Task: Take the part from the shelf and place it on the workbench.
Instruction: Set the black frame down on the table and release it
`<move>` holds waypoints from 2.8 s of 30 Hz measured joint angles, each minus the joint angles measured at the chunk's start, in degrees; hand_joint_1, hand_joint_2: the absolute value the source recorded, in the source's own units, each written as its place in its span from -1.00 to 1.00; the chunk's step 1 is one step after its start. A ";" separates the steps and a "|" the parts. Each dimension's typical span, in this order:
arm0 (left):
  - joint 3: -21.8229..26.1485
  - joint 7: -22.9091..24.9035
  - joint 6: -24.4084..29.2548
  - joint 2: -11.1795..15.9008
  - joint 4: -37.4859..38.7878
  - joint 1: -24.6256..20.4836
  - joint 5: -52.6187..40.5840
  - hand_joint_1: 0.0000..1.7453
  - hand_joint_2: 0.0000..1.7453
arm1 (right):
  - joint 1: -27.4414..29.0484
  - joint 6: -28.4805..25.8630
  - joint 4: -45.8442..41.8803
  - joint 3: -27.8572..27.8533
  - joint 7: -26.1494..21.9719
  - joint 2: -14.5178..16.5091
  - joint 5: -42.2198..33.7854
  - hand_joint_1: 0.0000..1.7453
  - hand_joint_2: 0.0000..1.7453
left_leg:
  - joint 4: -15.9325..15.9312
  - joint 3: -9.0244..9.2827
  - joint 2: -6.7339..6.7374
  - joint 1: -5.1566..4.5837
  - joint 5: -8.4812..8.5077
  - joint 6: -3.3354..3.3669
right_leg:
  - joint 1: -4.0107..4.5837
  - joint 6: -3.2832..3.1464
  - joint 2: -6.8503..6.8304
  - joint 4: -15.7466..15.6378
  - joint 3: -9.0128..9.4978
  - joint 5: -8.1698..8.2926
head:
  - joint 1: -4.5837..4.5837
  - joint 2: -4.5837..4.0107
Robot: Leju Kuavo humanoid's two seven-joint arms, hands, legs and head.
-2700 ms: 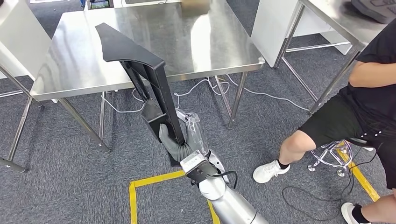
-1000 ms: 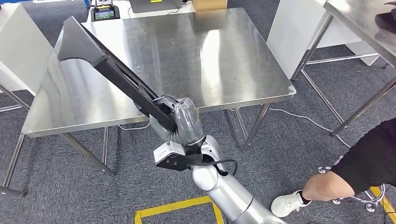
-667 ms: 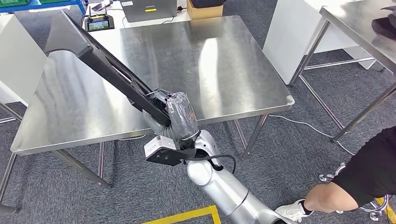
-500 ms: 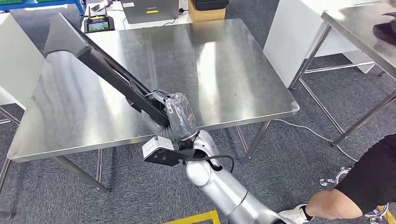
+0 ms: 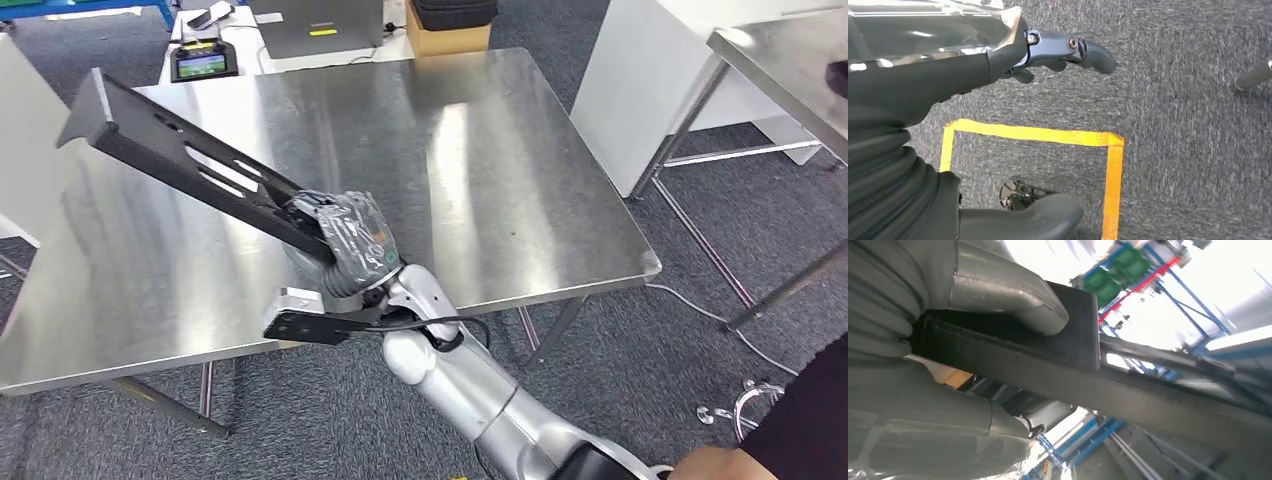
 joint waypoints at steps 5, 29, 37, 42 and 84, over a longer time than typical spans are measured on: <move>-0.08 1.03 0.28 -0.03 0.01 -0.32 -0.74 -1.00 1.00 | -4.18 1.81 7.52 2.56 2.59 1.56 6.30 1.00 1.00 | 14.30 -10.10 0.52 0.74 -4.32 -1.77 | -0.40 -1.47 0.06 -1.19 2.77 -1.23 | -0.03 0.00; -2.29 5.93 -1.16 0.23 0.01 -2.80 -6.22 -1.00 1.00 | -18.27 -2.85 38.42 13.47 12.13 7.62 27.40 1.00 1.00 | -1.08 -8.14 0.70 0.19 7.35 0.02 | 0.44 0.83 -0.02 -1.74 5.83 -5.05 | -0.02 0.00; -2.79 6.02 -1.16 0.35 0.01 -2.91 -6.26 -1.00 1.00 | -18.20 7.25 43.33 17.13 16.13 7.63 26.23 1.00 1.00 | -1.07 -8.08 0.71 0.31 7.41 0.05 | 0.31 1.15 -0.03 -1.73 5.80 -4.98 | -0.03 0.00; -2.79 5.78 -0.87 0.35 0.01 -2.86 -5.81 -1.00 1.00 | -18.39 9.01 46.26 17.23 19.17 7.52 24.36 1.00 1.00 | -1.08 -8.08 0.76 0.35 7.45 0.04 | 0.34 1.15 -0.03 -1.66 6.08 -4.97 | -0.03 0.00; -1.22 5.74 -0.70 0.20 0.03 -2.24 -4.02 -1.00 -1.00 | -19.86 8.42 51.28 12.39 24.53 5.35 23.97 -1.00 1.00 | -1.09 -8.02 0.86 0.37 7.45 0.04 | 0.47 1.17 -0.03 -1.65 6.23 -4.98 | -0.03 0.00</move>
